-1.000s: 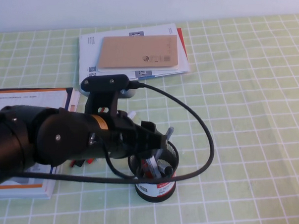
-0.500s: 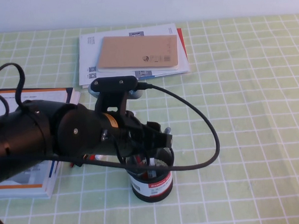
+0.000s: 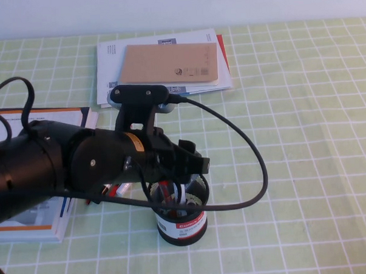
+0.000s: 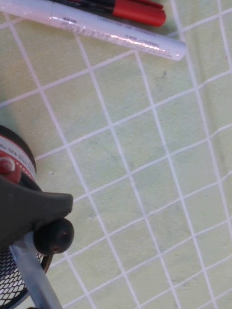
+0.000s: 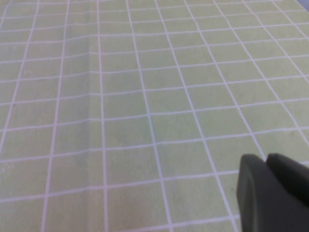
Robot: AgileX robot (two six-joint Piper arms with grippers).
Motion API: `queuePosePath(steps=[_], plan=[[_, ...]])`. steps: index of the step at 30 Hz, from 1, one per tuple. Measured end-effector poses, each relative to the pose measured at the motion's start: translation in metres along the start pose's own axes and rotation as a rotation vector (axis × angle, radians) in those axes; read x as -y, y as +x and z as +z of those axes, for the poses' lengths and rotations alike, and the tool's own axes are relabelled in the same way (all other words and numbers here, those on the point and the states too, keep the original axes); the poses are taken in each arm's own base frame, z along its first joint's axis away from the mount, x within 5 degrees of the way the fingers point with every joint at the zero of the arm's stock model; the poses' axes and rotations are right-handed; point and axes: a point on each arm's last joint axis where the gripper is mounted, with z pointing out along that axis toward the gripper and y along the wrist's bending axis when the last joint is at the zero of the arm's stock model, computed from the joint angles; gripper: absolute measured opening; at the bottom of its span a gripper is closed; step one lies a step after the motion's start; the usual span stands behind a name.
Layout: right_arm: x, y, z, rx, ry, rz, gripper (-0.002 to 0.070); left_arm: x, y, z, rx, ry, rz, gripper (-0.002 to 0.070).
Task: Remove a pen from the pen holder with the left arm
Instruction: Pick up the pen from the pen holder
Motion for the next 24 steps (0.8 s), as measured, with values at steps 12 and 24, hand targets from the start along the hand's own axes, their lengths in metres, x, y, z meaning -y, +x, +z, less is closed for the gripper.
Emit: queuePosePath(steps=[12, 24], plan=[[0.0000, 0.0000, 0.0000, 0.000, 0.000, 0.000, -0.0013, -0.0006, 0.0001, 0.0020, 0.001, -0.005, 0.009, 0.0230], [0.0000, 0.0000, 0.0000, 0.000, 0.000, 0.000, -0.0013, -0.0015, 0.0011, 0.0069, -0.004, -0.008, 0.008, 0.0207]])
